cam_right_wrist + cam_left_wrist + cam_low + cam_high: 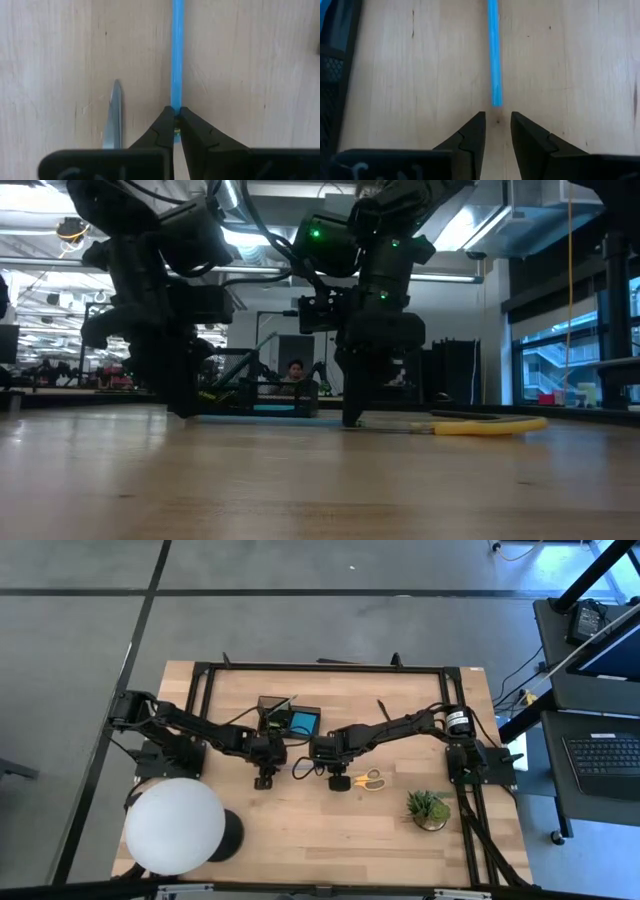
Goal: Pick and place office supplies into organizer
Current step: Put the blue pencil into the black desk organizer
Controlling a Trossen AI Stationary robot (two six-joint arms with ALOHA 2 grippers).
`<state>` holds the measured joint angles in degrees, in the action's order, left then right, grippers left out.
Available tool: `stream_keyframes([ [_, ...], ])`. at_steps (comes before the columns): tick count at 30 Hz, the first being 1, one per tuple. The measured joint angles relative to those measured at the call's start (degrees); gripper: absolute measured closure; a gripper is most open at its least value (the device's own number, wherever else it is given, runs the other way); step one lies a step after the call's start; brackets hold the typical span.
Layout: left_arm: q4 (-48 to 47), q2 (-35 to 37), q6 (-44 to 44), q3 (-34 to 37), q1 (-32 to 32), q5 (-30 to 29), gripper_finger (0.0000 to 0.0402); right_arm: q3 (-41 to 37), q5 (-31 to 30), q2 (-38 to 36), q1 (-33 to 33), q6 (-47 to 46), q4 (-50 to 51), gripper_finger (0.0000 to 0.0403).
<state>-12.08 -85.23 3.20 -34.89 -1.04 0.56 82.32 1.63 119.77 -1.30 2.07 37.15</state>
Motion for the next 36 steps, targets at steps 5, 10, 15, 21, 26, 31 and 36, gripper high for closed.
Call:
stream_keyframes([
  [5,-0.6,0.0,0.1,0.0,0.0,0.0,0.0285,0.0,0.0,0.0,0.0,0.0,0.0,0.0377],
  [10,-1.0,0.0,1.1,0.0,0.0,-1.1,0.0228,0.0,0.0,0.0,0.0,0.0,0.0,0.0377],
  [15,-1.0,0.0,2.2,0.0,0.0,-1.1,0.0199,0.0,0.0,0.0,0.0,0.1,-0.2,0.0377],
  [21,0.5,0.1,6.1,-0.1,0.0,-1.1,0.0194,0.0,0.0,0.0,0.0,0.1,-1.3,0.0377],
  [26,0.0,0.1,6.8,-0.1,0.0,-1.1,0.0199,0.0,0.0,0.0,0.0,0.0,-1.3,0.0377],
  [31,-0.1,0.1,6.7,-0.1,0.0,-2.3,0.0232,0.0,0.0,0.0,0.0,0.0,-1.3,0.0377],
  [36,-0.4,-0.5,6.8,-0.1,-0.5,-2.7,0.0272,0.0,0.0,0.0,0.0,0.0,-1.3,0.0377],
])
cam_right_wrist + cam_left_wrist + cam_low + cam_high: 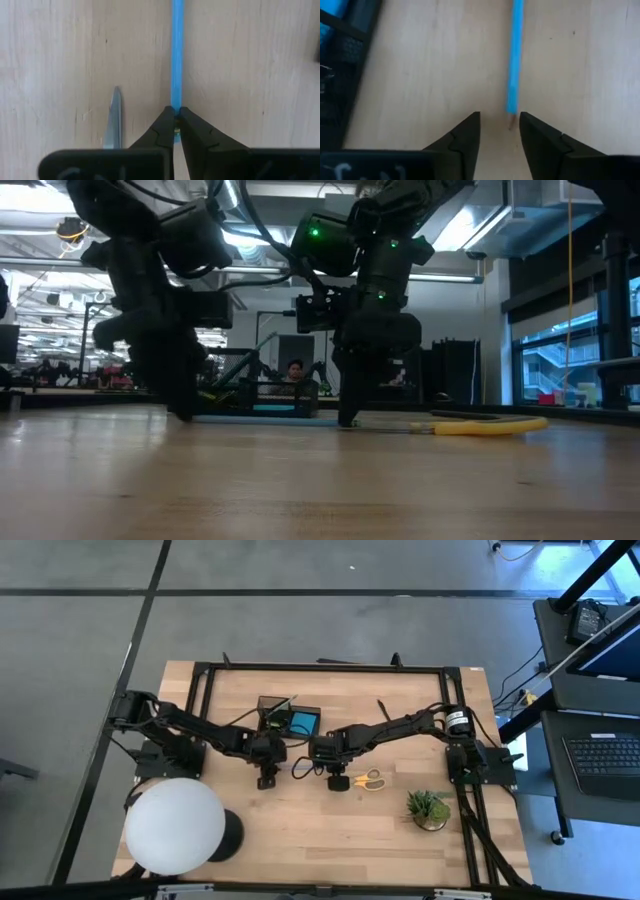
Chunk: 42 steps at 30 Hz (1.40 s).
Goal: Pick and place office supplies into organizer
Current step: Put the blue pencil into the black desk organizer
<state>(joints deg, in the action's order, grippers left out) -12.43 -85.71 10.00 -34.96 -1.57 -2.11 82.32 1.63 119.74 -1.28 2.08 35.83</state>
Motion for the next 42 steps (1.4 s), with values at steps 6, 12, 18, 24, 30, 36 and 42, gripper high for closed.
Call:
stream_keyframes([
  [6,0.7,-2.4,0.5,-0.2,-2.4,-2.9,0.0284,0.0,0.0,0.0,0.0,0.0,0.0,0.0377],
  [12,0.5,-2.8,2.8,-0.2,-2.9,-4.2,0.0292,0.0,0.0,0.0,0.0,0.0,0.0,0.0377],
  [18,0.4,-2.9,2.9,-0.1,-2.9,-3.9,0.0322,0.0,0.0,0.0,0.0,0.0,-0.3,0.0377],
  [24,0.4,-3.0,2.9,-0.1,-2.9,-3.1,0.0344,0.0,0.0,0.0,0.0,-0.3,-0.4,0.0368],
  [30,-0.3,-3.0,2.9,-0.1,-2.9,-2.7,0.0359,0.0,0.0,0.0,0.0,-0.4,-0.4,0.033],
  [36,-0.5,-3.0,2.9,-0.1,-2.9,-2.4,0.0368,0.1,0.0,0.0,0.0,-0.5,-0.3,0.0299],
  [42,-0.7,-3.0,3.8,-0.1,-2.9,-2.4,0.0367,1.9,0.0,0.0,0.0,-0.6,2.4,0.0291],
])
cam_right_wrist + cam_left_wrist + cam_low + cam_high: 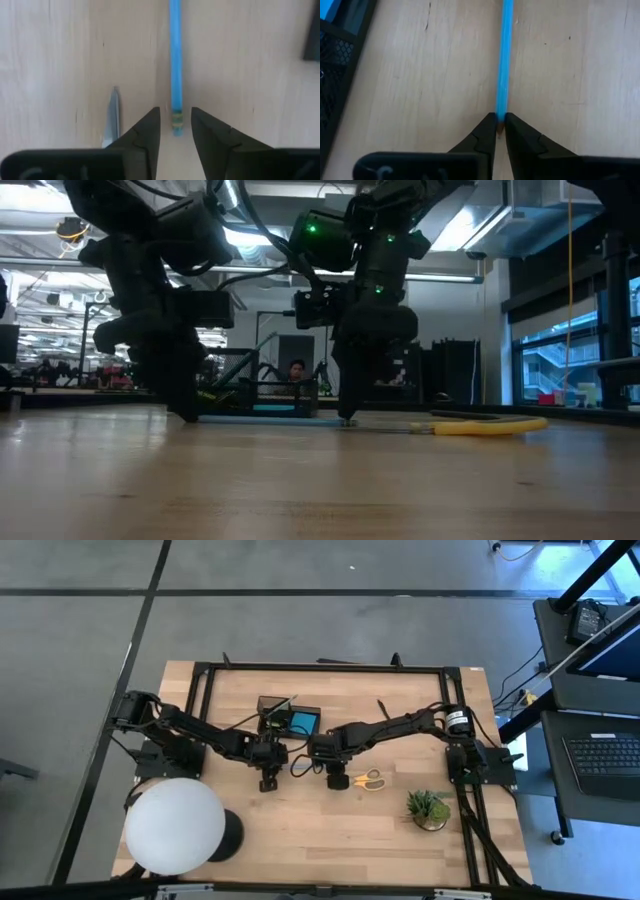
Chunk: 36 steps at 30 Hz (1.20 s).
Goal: Pick and place office supplies into organizer
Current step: Put the blue pencil into the black desk organizer
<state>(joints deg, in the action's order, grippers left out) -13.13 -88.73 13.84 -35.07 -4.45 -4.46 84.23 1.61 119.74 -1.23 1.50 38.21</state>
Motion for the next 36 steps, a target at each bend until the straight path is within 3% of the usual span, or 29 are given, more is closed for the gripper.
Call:
stream_keyframes([
  [12,-0.5,0.0,1.5,0.0,0.0,0.8,0.0374,0.2,0.0,0.0,0.0,-2.0,4.6,0.029],
  [16,-0.6,0.0,1.5,0.0,0.0,1.4,0.0394,-0.2,0.0,0.0,-0.1,-2.8,3.9,0.029],
  [36,-0.1,0.1,3.9,0.5,-0.2,2.5,0.0398,-0.3,-0.1,0.0,-0.1,-2.7,1.2,0.029],
])
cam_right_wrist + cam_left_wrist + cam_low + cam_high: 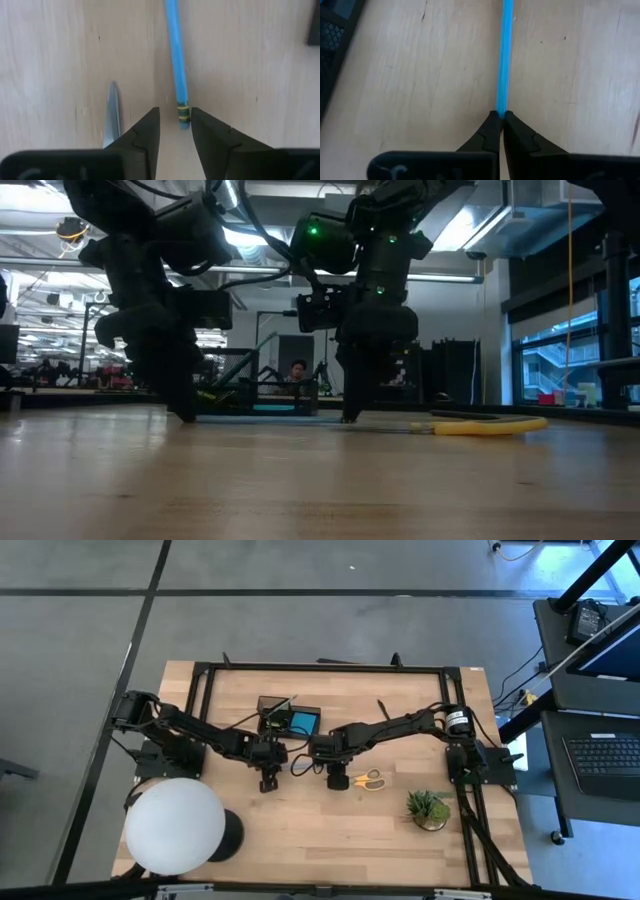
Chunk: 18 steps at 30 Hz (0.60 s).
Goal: Pick and place office supplies into organizer
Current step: Put the blue pencil into the black desk organizer
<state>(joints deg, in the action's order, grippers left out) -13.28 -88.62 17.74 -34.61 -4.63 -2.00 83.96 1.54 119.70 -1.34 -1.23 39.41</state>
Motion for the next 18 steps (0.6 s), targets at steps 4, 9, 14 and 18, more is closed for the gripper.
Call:
stream_keyframes([
  [4,0.0,0.0,0.1,0.0,-0.1,0.0,0.0398,-2.1,0.0,0.0,0.0,0.0,-3.1,0.029],
  [9,0.1,0.0,0.1,0.0,-0.1,-0.2,0.0399,-5.4,0.1,-0.6,0.5,-0.5,-7.3,0.029],
  [14,0.4,0.0,0.1,0.1,-0.2,-0.3,0.0399,-5.5,0.2,-0.4,0.8,-1.4,-6.7,0.0296],
  [18,0.5,0.0,0.1,0.1,-0.2,-0.4,0.0399,-5.6,0.2,-0.3,0.9,-0.7,-6.6,0.0328],
])
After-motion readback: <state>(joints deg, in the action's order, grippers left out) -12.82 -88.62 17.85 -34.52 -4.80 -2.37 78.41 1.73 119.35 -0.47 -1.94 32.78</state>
